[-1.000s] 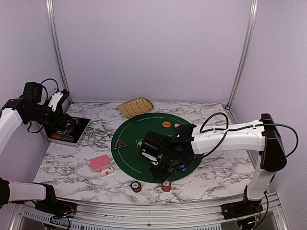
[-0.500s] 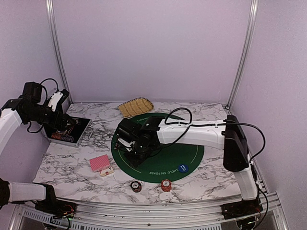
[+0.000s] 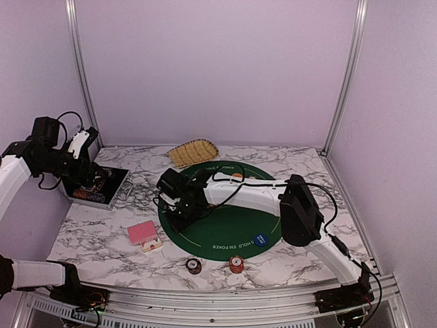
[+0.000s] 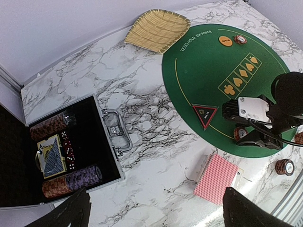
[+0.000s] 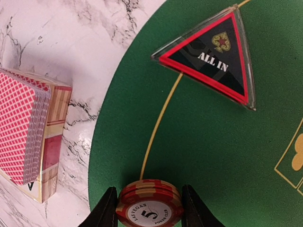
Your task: Distribute texas hold em gaming equipment
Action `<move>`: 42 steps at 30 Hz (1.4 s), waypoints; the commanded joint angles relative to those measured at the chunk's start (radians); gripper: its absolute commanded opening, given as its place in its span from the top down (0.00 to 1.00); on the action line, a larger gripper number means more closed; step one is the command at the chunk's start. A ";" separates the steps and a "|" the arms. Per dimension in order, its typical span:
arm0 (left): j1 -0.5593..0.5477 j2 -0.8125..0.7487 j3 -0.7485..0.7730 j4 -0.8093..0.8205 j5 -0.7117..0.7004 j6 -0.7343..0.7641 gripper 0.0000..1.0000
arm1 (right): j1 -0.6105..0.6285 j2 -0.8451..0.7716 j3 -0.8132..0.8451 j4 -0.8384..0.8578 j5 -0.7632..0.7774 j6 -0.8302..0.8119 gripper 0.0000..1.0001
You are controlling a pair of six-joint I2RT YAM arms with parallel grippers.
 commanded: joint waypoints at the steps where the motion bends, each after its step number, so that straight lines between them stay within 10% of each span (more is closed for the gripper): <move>1: 0.001 -0.006 -0.001 -0.035 0.019 0.018 0.01 | -0.007 0.014 0.040 0.037 -0.029 0.009 0.82; 13: 0.001 -0.004 0.007 -0.035 0.020 0.015 0.01 | -0.010 0.005 0.025 0.040 -0.039 0.011 0.39; 23: 0.002 -0.004 0.011 -0.035 0.019 0.009 0.01 | -0.017 -0.110 0.001 0.032 -0.014 0.014 0.40; 42: 0.002 0.004 0.017 -0.035 0.024 0.009 0.01 | 0.075 -0.726 -0.821 0.012 0.023 0.109 0.13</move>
